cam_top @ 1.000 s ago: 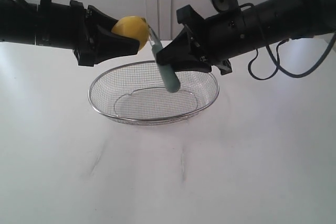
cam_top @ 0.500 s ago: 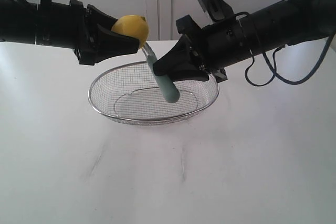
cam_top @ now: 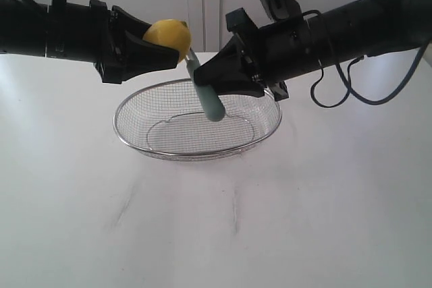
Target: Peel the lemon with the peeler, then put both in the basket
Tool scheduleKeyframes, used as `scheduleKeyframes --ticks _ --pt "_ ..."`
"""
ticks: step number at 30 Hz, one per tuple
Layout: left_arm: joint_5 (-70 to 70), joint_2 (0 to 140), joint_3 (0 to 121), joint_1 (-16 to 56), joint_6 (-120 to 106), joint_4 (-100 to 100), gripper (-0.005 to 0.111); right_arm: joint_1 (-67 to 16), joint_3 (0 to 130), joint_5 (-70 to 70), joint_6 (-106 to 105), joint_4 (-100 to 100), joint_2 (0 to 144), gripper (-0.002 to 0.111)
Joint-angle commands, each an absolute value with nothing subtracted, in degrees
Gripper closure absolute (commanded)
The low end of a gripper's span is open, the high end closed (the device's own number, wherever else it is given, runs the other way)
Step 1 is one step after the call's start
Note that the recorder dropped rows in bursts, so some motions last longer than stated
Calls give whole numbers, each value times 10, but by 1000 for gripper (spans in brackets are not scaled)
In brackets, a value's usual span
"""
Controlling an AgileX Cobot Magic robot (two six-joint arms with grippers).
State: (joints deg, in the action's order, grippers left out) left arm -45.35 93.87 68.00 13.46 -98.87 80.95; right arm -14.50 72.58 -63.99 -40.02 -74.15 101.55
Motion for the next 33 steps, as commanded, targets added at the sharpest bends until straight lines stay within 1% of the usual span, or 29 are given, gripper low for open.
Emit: scheduleKeyframes --ticks 1,15,27,33 --pt "-462 935 680 133 -990 830 107 -142 725 -619 -407 -753 1005 108" --pt "-462 935 680 133 -990 830 107 -135 725 -624 -407 -752 958 108" --pt "-464 935 680 133 -990 830 107 -135 724 -588 -387 -709 967 108" --pt "-466 935 680 133 -990 848 107 -138 692 -600 -387 -726 997 108"
